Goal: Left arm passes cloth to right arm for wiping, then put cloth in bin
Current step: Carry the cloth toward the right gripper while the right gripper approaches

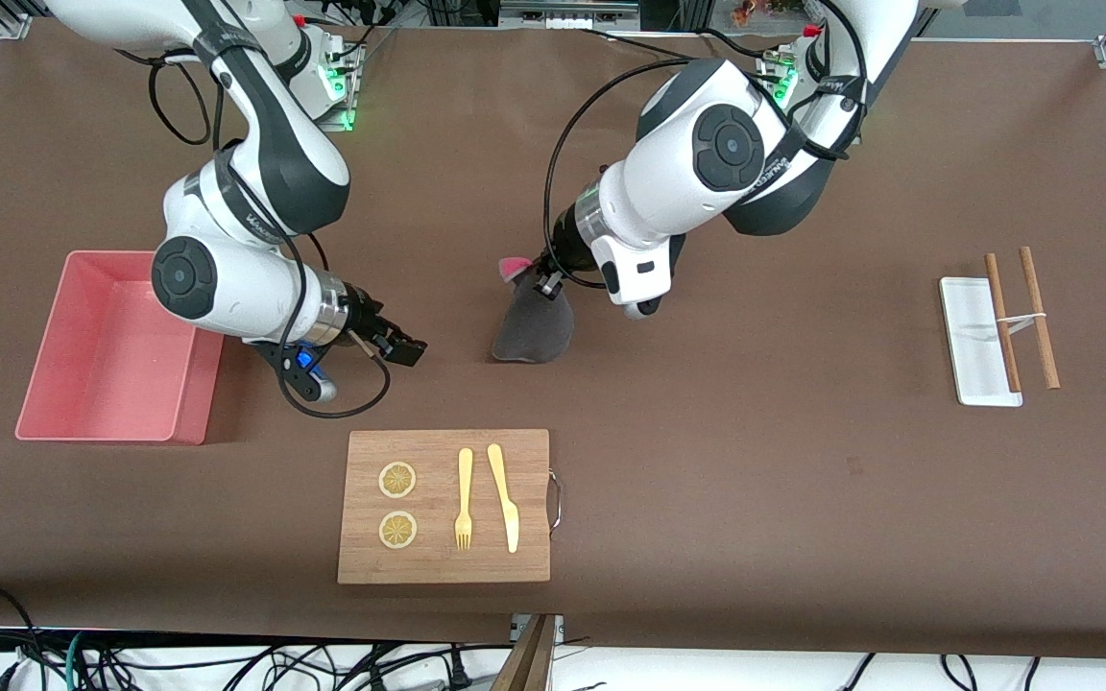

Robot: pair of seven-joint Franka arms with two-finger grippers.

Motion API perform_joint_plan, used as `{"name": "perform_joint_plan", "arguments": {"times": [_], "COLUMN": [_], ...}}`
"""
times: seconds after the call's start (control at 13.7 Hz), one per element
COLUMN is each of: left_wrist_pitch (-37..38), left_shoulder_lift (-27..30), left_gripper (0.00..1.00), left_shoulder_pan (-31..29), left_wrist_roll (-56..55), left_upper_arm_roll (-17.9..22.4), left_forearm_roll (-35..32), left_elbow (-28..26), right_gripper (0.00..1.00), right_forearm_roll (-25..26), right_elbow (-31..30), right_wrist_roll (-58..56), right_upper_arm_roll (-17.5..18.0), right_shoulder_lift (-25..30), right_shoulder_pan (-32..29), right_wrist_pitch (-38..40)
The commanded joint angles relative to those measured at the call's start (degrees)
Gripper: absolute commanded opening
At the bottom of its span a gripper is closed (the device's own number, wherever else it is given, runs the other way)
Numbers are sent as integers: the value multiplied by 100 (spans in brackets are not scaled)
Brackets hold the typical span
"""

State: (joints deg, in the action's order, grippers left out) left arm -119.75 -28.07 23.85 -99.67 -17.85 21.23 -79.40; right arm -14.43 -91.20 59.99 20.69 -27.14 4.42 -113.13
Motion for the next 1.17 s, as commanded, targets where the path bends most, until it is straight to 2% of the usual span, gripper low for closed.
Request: {"name": "perform_joint_plan", "arguments": {"times": [0.0,0.36,1.09], "left_wrist_pitch": [-163,-172,-163], "left_shoulder_lift": [-137,-365,-374], "left_gripper": [0,0,0], "left_shoulder_pan": [93,41,23], "left_wrist_roll": [-342,-966,-1160], "left_upper_arm_roll": [62,79,106], "left_forearm_roll": [162,391,575], "left_elbow": [275,653,697], "right_gripper": [100,100,100], "right_forearm_roll": [-403,-693,-930], "right_elbow": [-397,-881,-952], "right_wrist_roll": [179,628,636], "right_upper_arm_roll": [75,453,488], "right_shoulder_lift": [60,7,-503], "right_shoulder_pan": [-55,-46,147], "right_wrist_pitch": [-419,-1412,-2265]}}
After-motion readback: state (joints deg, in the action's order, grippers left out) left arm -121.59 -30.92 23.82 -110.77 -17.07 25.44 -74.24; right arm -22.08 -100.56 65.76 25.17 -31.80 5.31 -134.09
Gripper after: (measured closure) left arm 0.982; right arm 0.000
